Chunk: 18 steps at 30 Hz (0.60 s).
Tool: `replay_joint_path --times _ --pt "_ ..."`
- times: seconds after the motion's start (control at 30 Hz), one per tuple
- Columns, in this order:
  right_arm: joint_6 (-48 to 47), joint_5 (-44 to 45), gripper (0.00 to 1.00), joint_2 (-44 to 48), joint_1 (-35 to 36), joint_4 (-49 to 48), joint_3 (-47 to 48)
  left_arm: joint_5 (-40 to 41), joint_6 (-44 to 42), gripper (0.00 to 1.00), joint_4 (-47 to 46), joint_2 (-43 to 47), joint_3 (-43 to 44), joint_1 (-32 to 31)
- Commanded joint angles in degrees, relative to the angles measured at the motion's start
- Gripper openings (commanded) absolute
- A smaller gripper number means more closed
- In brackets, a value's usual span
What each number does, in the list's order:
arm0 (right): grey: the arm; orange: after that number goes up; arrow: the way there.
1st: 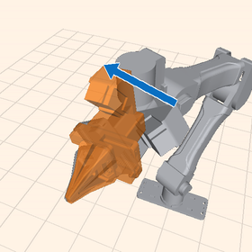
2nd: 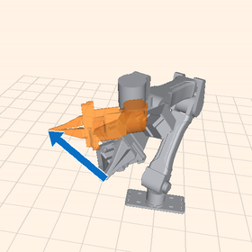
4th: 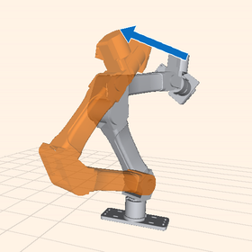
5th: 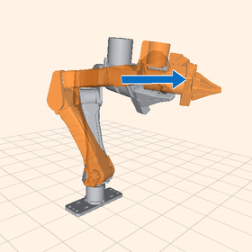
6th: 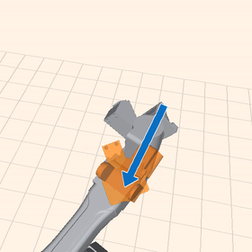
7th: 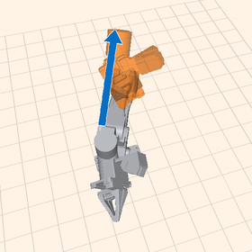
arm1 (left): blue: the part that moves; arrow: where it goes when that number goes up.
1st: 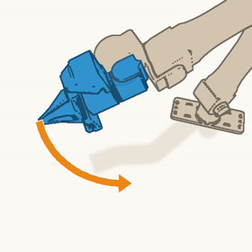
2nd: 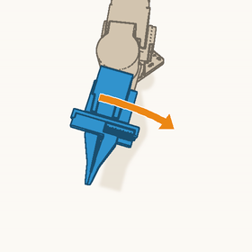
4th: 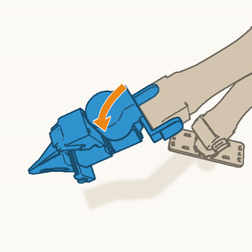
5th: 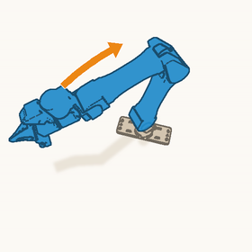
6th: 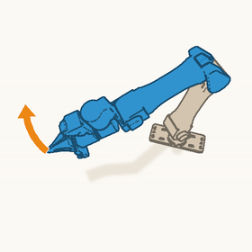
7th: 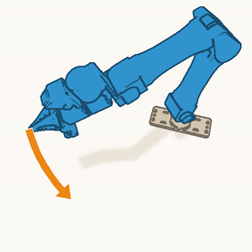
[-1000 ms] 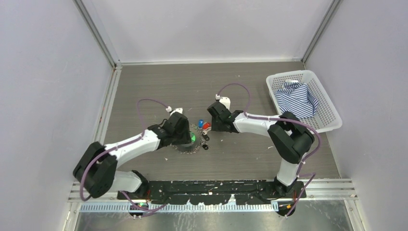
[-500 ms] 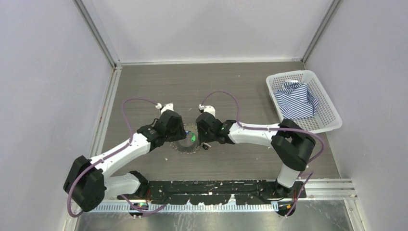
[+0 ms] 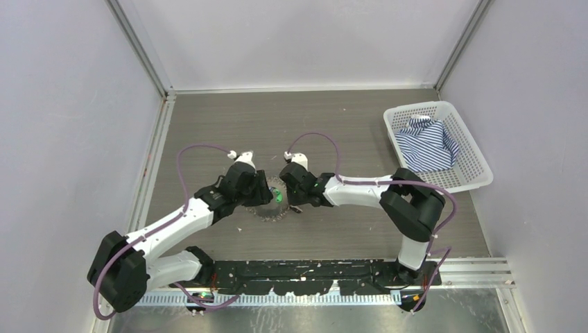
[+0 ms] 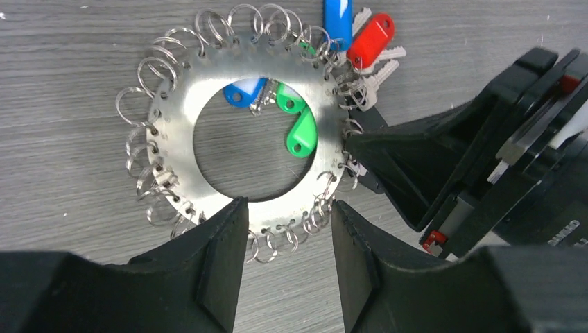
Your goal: Remove the keys from the keyring
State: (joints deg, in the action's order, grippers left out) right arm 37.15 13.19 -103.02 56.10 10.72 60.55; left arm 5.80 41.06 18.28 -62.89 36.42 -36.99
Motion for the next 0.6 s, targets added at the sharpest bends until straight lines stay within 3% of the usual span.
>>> replay_joint_path --times 0.0,0.37,0.57 --pt "-1.59 1.62 0.01 2.48 0.24 0.1 2.92 -3.78 -3.24 0.49 -7.28 0.47 -1.2 0.18" --pt "-1.21 -1.92 0.01 9.88 -0.47 8.99 7.03 -9.37 -7.06 0.49 -16.96 3.9 -5.15 0.14" --pt "-1.01 -4.37 0.01 11.54 -1.17 12.35 8.7 -11.69 -10.22 0.55 -20.64 8.65 -7.1 -0.34"
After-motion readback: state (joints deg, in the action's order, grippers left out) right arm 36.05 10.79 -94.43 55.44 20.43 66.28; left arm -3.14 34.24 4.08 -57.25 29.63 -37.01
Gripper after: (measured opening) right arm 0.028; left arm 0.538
